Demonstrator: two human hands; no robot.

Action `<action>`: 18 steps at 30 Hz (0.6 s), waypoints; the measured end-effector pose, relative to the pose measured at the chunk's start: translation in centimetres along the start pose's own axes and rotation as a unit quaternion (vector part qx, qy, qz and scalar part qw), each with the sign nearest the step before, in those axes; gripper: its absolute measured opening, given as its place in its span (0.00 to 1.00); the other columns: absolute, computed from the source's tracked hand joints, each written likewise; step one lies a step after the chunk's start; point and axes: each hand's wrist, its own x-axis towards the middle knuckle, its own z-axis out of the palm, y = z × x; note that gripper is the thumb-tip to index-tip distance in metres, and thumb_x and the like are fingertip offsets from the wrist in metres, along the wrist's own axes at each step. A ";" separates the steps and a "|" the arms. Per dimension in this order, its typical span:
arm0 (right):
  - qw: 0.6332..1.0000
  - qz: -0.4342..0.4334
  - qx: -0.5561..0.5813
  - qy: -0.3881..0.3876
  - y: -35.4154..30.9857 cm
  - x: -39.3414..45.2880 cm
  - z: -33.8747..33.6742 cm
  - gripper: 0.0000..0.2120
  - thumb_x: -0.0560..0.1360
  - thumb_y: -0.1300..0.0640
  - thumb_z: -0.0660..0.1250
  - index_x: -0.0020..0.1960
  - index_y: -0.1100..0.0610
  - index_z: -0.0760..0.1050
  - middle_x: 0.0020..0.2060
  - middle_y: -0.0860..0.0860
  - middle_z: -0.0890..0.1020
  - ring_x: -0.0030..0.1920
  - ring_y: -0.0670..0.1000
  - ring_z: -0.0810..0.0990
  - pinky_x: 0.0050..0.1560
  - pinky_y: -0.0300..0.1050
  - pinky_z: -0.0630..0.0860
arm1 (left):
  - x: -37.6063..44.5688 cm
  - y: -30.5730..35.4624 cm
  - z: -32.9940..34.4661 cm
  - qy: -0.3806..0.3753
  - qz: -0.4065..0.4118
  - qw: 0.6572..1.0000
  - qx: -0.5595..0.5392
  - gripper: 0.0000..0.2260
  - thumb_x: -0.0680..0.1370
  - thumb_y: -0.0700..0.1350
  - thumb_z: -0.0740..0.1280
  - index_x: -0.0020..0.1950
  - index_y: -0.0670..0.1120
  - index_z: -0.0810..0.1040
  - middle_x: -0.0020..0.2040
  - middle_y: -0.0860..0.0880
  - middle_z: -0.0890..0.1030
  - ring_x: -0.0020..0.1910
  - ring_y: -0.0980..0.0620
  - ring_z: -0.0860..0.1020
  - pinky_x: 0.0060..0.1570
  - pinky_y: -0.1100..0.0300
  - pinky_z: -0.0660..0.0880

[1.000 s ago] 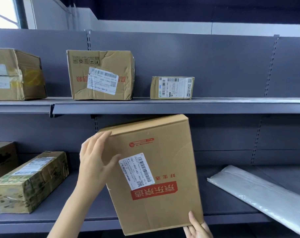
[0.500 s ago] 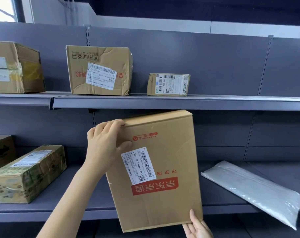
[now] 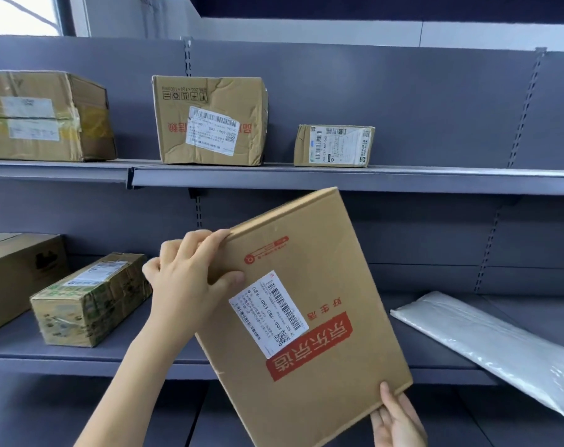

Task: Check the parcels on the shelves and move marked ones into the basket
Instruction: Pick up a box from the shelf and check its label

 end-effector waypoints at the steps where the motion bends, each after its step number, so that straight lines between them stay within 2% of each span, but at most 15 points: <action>1: 1.000 -0.013 0.001 -0.006 -0.6 0.1 0.1 0.23 0.68 0.61 0.72 0.61 0.63 0.72 0.36 0.52 0.85 0.42 0.51 0.83 0.46 0.43 0.79 | -0.5 -0.4 0.0 -0.011 -0.022 1.000 -0.015 0.25 0.72 0.53 0.70 0.67 0.58 0.67 0.65 0.56 0.68 0.63 0.47 0.60 0.60 0.46 0.56; 2: 1.000 -0.017 -0.003 -0.005 -1.0 0.6 0.1 0.31 0.61 0.59 0.76 0.62 0.63 0.71 0.36 0.50 0.85 0.39 0.49 0.84 0.43 0.40 0.80 | -1.0 -0.9 0.1 -0.022 -0.042 0.998 -0.029 0.25 0.72 0.51 0.70 0.67 0.59 0.66 0.65 0.56 0.67 0.63 0.47 0.60 0.60 0.46 0.56; 3: 1.000 -0.025 -0.005 -0.013 -1.4 0.8 0.3 0.34 0.59 0.60 0.75 0.63 0.62 0.70 0.35 0.48 0.85 0.37 0.45 0.84 0.39 0.37 0.80 | -1.5 -1.5 0.2 -0.032 -0.061 0.997 -0.042 0.26 0.72 0.51 0.70 0.67 0.59 0.66 0.65 0.56 0.67 0.63 0.47 0.60 0.60 0.46 0.56; 5: 0.999 -0.037 -0.022 -0.023 -2.1 1.4 0.7 0.28 0.68 0.69 0.66 0.67 0.61 0.68 0.37 0.46 0.86 0.38 0.41 0.83 0.40 0.34 0.79 | -2.6 -2.8 0.6 -0.047 -0.105 0.991 -0.067 0.27 0.72 0.49 0.70 0.67 0.61 0.64 0.65 0.56 0.66 0.63 0.47 0.60 0.61 0.46 0.57; 7: 0.996 -0.056 -0.050 -0.056 -2.8 1.7 1.4 0.24 0.75 0.73 0.57 0.69 0.59 0.67 0.48 0.49 0.85 0.45 0.41 0.83 0.46 0.35 0.78 | -3.6 -4.1 1.2 -0.051 -0.148 0.983 -0.092 0.28 0.72 0.48 0.70 0.68 0.61 0.63 0.66 0.55 0.66 0.63 0.47 0.61 0.62 0.45 0.58; 8: 0.994 -0.060 -0.052 -0.079 -3.3 1.7 2.0 0.24 0.75 0.72 0.56 0.69 0.57 0.67 0.55 0.51 0.82 0.49 0.42 0.82 0.50 0.36 0.77 | -4.1 -4.7 1.5 -0.052 -0.166 0.979 -0.107 0.30 0.72 0.47 0.71 0.69 0.60 0.63 0.67 0.54 0.66 0.64 0.46 0.61 0.62 0.45 0.59; 10: 0.988 -0.065 -0.072 -0.123 -4.3 1.7 3.7 0.23 0.76 0.71 0.57 0.68 0.55 0.69 0.60 0.52 0.79 0.56 0.46 0.79 0.54 0.40 0.76 | -4.7 -5.8 1.9 -0.052 -0.201 0.968 -0.141 0.34 0.70 0.44 0.73 0.71 0.58 0.61 0.69 0.52 0.65 0.65 0.44 0.61 0.64 0.43 0.61; 14: 0.966 -0.104 -0.148 -0.187 -5.6 3.0 6.8 0.25 0.73 0.72 0.62 0.66 0.53 0.69 0.54 0.48 0.82 0.53 0.46 0.81 0.51 0.39 0.79 | -5.5 -7.5 2.4 -0.060 -0.229 0.958 -0.164 0.43 0.66 0.40 0.75 0.74 0.54 0.56 0.71 0.49 0.64 0.67 0.44 0.62 0.66 0.43 0.63; 18: 0.943 -0.131 -0.226 -0.205 -5.5 4.4 8.9 0.31 0.70 0.74 0.65 0.68 0.52 0.66 0.59 0.53 0.79 0.58 0.53 0.78 0.60 0.52 0.75 | -6.1 -8.5 2.6 -0.065 -0.241 0.955 -0.158 0.47 0.64 0.39 0.76 0.75 0.50 0.52 0.72 0.47 0.62 0.68 0.43 0.61 0.68 0.45 0.62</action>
